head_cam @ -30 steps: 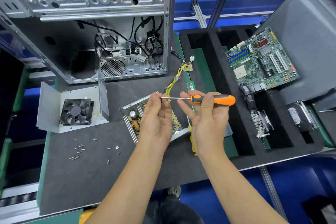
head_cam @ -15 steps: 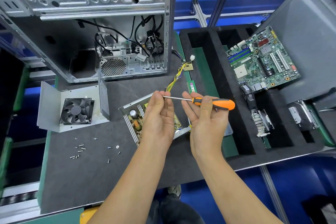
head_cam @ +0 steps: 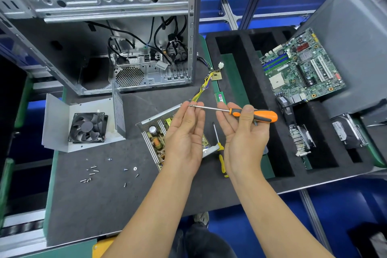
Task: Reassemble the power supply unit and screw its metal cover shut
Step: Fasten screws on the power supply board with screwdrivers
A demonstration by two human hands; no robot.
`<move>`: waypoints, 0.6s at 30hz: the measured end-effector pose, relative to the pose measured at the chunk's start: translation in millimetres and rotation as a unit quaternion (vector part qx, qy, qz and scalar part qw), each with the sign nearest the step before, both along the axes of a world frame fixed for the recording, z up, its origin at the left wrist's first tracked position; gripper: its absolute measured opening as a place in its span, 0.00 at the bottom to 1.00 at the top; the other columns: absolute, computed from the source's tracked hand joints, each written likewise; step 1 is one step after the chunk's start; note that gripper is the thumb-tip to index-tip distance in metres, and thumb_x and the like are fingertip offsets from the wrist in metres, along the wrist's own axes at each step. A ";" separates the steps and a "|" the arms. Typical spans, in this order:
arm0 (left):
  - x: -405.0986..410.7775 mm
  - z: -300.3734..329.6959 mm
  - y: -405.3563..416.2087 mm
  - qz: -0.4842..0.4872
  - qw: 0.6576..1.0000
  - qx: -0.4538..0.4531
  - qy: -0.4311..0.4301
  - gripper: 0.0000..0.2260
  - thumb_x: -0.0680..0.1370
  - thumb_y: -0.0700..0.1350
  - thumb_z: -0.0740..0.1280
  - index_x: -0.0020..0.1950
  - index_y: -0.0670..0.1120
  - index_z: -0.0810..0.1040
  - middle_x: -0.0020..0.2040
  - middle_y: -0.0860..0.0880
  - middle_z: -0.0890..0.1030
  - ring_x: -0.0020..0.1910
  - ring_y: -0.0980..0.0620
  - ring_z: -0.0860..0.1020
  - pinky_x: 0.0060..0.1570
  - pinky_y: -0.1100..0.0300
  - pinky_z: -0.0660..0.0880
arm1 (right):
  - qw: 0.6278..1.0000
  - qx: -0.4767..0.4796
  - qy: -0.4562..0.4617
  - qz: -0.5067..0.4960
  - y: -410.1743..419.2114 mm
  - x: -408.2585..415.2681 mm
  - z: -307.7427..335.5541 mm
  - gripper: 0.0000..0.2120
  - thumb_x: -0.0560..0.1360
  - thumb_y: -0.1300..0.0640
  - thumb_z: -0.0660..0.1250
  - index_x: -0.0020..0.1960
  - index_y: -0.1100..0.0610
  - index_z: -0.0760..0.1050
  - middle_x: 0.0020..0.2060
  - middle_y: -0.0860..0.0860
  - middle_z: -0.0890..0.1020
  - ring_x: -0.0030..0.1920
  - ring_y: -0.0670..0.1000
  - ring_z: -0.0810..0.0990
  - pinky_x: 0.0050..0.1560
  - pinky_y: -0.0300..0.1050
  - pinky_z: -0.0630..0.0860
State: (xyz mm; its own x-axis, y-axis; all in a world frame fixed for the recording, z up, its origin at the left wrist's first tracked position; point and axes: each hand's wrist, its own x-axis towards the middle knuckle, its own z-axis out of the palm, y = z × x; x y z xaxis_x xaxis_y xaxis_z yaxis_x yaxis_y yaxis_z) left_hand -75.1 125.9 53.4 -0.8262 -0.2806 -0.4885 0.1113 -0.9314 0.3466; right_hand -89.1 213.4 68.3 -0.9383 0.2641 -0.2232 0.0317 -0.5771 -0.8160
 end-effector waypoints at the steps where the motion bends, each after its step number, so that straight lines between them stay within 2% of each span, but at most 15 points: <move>1: -0.1 -0.6 0.0 -0.002 1.000 0.002 0.004 0.17 0.71 0.35 0.68 0.60 0.38 0.76 0.49 0.44 0.86 0.50 0.51 0.85 0.46 0.63 0.80 | 1.000 -0.002 -0.002 0.000 0.8 -0.7 0.6 0.07 0.83 0.55 0.61 0.52 0.60 0.69 0.45 0.56 0.85 0.51 0.62 0.85 0.48 0.48 0.82; 8: 4.9 -5.0 1.9 -0.055 0.998 -0.025 -0.020 0.25 0.70 0.37 0.70 0.66 0.34 0.73 0.58 0.38 0.83 0.58 0.44 0.83 0.53 0.58 0.81 | 1.000 0.016 0.007 0.001 10.6 -5.4 2.6 0.08 0.83 0.55 0.60 0.55 0.60 0.67 0.46 0.58 0.84 0.51 0.62 0.85 0.48 0.49 0.82; 10: 10.2 -9.9 -7.6 -0.066 0.993 -0.098 -0.025 0.23 0.71 0.37 0.71 0.66 0.35 0.74 0.57 0.39 0.84 0.58 0.44 0.82 0.54 0.59 0.80 | 0.998 0.051 0.023 0.004 20.6 -8.7 2.3 0.07 0.83 0.55 0.60 0.54 0.59 0.67 0.45 0.56 0.84 0.50 0.62 0.85 0.47 0.49 0.82; 11: 12.2 -11.4 -15.5 -0.075 0.983 -0.165 -0.033 0.20 0.73 0.37 0.71 0.65 0.37 0.75 0.56 0.41 0.84 0.57 0.45 0.83 0.54 0.60 0.80 | 0.996 0.080 0.032 0.009 26.6 -10.6 1.4 0.06 0.83 0.55 0.60 0.53 0.58 0.66 0.45 0.57 0.84 0.49 0.62 0.85 0.47 0.49 0.82; 12: 13.4 -12.3 -24.3 -0.092 0.963 -0.251 -0.042 0.17 0.75 0.35 0.71 0.63 0.40 0.77 0.55 0.43 0.85 0.56 0.47 0.83 0.53 0.61 0.80 | 0.993 0.114 0.041 0.019 32.7 -12.4 0.2 0.05 0.83 0.56 0.60 0.53 0.57 0.66 0.45 0.57 0.84 0.48 0.62 0.86 0.46 0.49 0.82; 14: 13.6 -13.2 -41.4 -0.166 0.891 -0.421 -0.038 0.17 0.76 0.35 0.72 0.61 0.48 0.78 0.53 0.48 0.86 0.54 0.50 0.84 0.53 0.62 0.79 | 0.980 0.182 0.052 0.053 41.3 -15.1 -3.6 0.03 0.83 0.57 0.61 0.52 0.55 0.67 0.44 0.58 0.83 0.46 0.62 0.86 0.45 0.49 0.83; 16: 11.3 -16.0 -52.9 -0.288 0.787 -0.545 -0.016 0.24 0.71 0.39 0.78 0.63 0.56 0.75 0.55 0.53 0.84 0.54 0.53 0.83 0.54 0.62 0.78 | 0.969 0.229 0.051 0.084 45.5 -16.4 -8.7 0.04 0.82 0.59 0.63 0.52 0.55 0.67 0.43 0.58 0.83 0.43 0.61 0.86 0.45 0.52 0.83; 18: 9.8 -21.8 -58.4 -0.406 0.666 -0.626 0.005 0.37 0.65 0.49 0.82 0.69 0.61 0.69 0.59 0.62 0.80 0.56 0.58 0.80 0.59 0.64 0.74 | 0.956 0.268 0.051 0.104 46.9 -17.3 -13.3 0.05 0.81 0.60 0.64 0.50 0.54 0.68 0.42 0.59 0.83 0.42 0.60 0.86 0.44 0.52 0.83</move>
State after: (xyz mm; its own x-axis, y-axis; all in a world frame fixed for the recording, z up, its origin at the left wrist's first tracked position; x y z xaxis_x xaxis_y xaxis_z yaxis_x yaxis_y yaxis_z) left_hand -65.3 67.5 31.6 -0.9554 0.0781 -0.2849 -0.2447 0.3311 0.9113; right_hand -106.4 260.3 55.0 -0.9926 0.1211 -0.0132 0.0054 -0.0647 -0.9979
